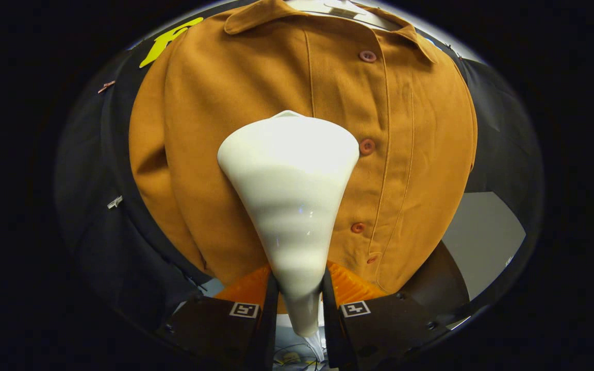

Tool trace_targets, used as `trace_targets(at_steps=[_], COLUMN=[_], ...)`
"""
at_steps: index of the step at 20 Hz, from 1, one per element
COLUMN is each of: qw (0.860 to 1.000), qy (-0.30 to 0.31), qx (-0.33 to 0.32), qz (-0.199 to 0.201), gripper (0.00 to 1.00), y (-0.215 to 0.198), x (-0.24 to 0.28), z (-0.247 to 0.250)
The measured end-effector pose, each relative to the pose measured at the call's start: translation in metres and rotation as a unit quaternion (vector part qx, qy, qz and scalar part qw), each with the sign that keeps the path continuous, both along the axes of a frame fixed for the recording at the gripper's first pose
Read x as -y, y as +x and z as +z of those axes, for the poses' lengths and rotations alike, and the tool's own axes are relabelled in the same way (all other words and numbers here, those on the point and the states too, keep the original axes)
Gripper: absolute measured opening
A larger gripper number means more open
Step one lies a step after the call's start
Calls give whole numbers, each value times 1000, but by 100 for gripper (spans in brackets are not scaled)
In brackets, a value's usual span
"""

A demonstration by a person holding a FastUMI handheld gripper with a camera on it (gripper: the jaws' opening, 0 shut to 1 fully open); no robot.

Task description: Iron the clothes twice with a garment steamer, once on the left side and once on the right side.

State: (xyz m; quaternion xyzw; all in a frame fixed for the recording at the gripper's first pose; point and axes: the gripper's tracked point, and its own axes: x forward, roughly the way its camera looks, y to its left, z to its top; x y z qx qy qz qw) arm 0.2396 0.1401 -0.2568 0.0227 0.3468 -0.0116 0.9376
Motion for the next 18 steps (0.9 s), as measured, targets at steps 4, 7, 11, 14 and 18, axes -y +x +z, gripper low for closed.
trace_targets(at_steps=[4, 7, 11, 14, 18], qw=[1000, 999, 997, 995, 994], qy=[6, 10, 15, 20, 25], qx=[-24, -43, -70, -93, -108], qz=[-3, -2, 4, 7, 10], gripper=[43, 43, 43, 43, 43], y=[-8, -14, -22, -29, -33], x=[0, -1, -1, -2, 0], z=[-21, -36, -54, -60, -70])
